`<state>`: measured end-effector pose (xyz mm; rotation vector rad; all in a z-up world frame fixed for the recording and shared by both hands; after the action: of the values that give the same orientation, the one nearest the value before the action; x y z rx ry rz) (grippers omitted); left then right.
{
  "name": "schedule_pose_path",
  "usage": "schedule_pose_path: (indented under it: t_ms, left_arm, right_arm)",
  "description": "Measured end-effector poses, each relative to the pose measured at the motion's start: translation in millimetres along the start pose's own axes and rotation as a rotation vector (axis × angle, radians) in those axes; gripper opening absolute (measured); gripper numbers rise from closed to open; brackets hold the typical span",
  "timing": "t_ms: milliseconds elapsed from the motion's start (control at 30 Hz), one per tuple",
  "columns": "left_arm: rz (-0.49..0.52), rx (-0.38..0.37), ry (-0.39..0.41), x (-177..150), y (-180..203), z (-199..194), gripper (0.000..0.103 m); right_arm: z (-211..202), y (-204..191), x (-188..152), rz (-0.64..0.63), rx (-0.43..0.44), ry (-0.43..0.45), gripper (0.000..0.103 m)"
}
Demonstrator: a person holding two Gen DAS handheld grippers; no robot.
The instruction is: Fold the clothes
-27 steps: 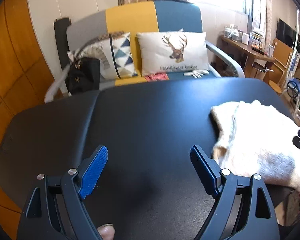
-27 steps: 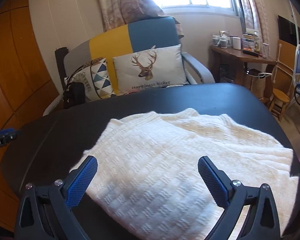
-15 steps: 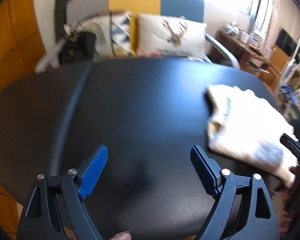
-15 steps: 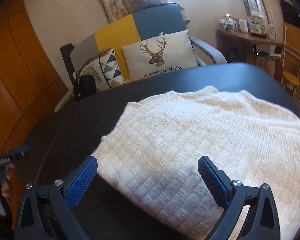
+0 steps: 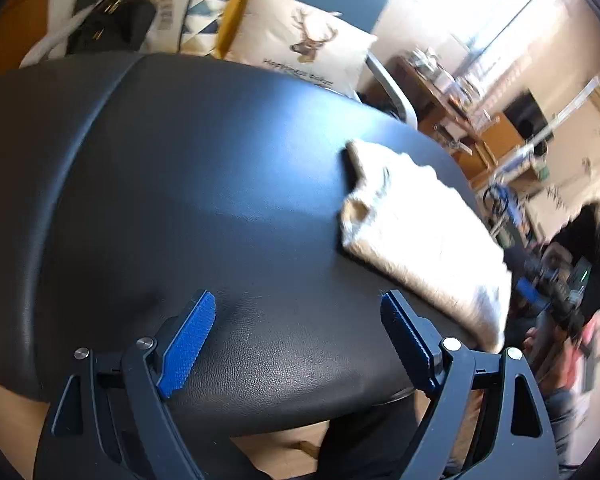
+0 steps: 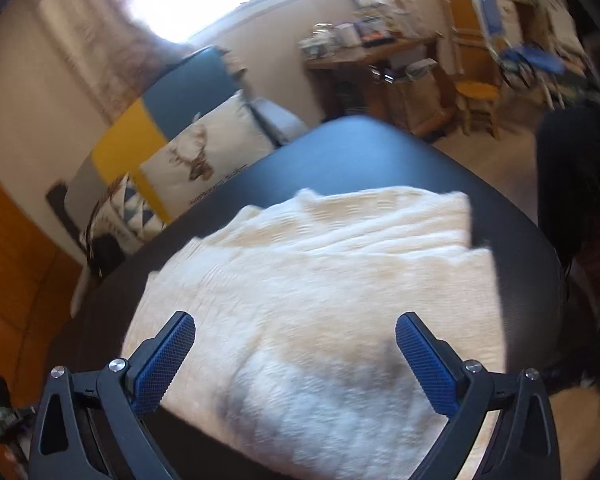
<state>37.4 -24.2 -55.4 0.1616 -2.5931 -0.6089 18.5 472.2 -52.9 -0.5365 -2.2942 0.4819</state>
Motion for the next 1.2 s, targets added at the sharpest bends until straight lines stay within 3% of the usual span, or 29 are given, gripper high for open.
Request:
schedule_pose_path:
  t_ms: [133, 233, 300, 367, 433, 533, 733, 800, 833, 900, 967, 1000, 1067, 1200]
  left_arm:
    - [-0.023, 0.105, 0.039, 21.1, -15.3, -10.0, 0.087]
    - [0.021, 0.240, 0.101, 33.3, -20.8, -25.7, 0.087]
    - [0.057, 0.341, 0.178, 40.1, -21.2, -43.2, 0.087]
    - [0.092, 0.433, 0.256, 46.1, -20.5, -62.1, 0.087]
    - [0.124, 0.481, 0.310, 53.2, -19.5, -76.4, 0.087]
    - [0.104, 0.448, 0.325, 63.6, -21.7, -84.6, 0.087]
    - [-0.079, 0.227, 0.267, 73.7, -43.5, -72.1, 0.087]
    - [-0.100, 0.260, 0.255, 74.4, -45.3, -73.5, 0.087]
    - [-0.048, 0.341, 0.263, 75.1, -43.4, -73.6, 0.088]
    - [0.060, 0.488, 0.248, 73.5, -40.2, -71.2, 0.088]
    - [0.131, 0.579, 0.263, 68.5, -39.6, -72.5, 0.088]
    - [0.155, 0.596, 0.282, 65.5, -39.1, -76.1, 0.088]
    - [0.168, 0.533, 0.358, 61.9, -32.7, -94.2, 0.088]
    - [0.154, 0.430, 0.524, 60.6, -15.0, -129.2, 0.088]
  right_arm:
    - [4.8, 52.4, 18.1, 0.191, 0.047, -0.023, 0.103]
    - [12.4, 78.7, 26.0, 0.208, -0.059, -0.033, 0.103]
    - [15.6, 101.4, 28.9, 0.290, -0.051, -0.014, 0.103]
    - [18.0, 121.6, 25.1, 0.422, 0.060, -0.003, 0.103]
    - [22.6, 134.7, 18.4, 0.486, 0.085, -0.022, 0.103]
    - [23.3, 120.3, 8.3, 0.528, 0.360, -0.038, 0.103]
    - [25.1, 2.4, -26.8, 0.164, 0.523, -0.333, 0.103]
    - [12.1, -35.5, -45.7, 0.005, 0.502, -0.389, 0.103]
    - [2.1, -48.7, -50.4, -0.075, 0.453, -0.385, 0.103]
    - [-21.5, -70.7, -48.5, -0.201, 0.349, -0.330, 0.103]
    - [-55.1, -92.6, -28.0, -0.290, 0.251, -0.196, 0.103]
    - [-76.9, -109.7, -14.7, -0.334, 0.220, -0.083, 0.103]
    - [-128.0, -145.3, 10.9, -0.444, 0.214, 0.198, 0.103]
    - [-168.4, -189.7, 15.0, -0.572, 0.514, 0.563, 0.103]
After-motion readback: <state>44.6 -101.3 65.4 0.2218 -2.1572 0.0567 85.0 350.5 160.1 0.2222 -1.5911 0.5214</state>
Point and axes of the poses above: each gripper's, at about its wrist camera, not at the fingertips, and z roughly the way its jaws point, y to its right, x to its top, the point moved 3 cm from there along z, roughly the way its jaws point
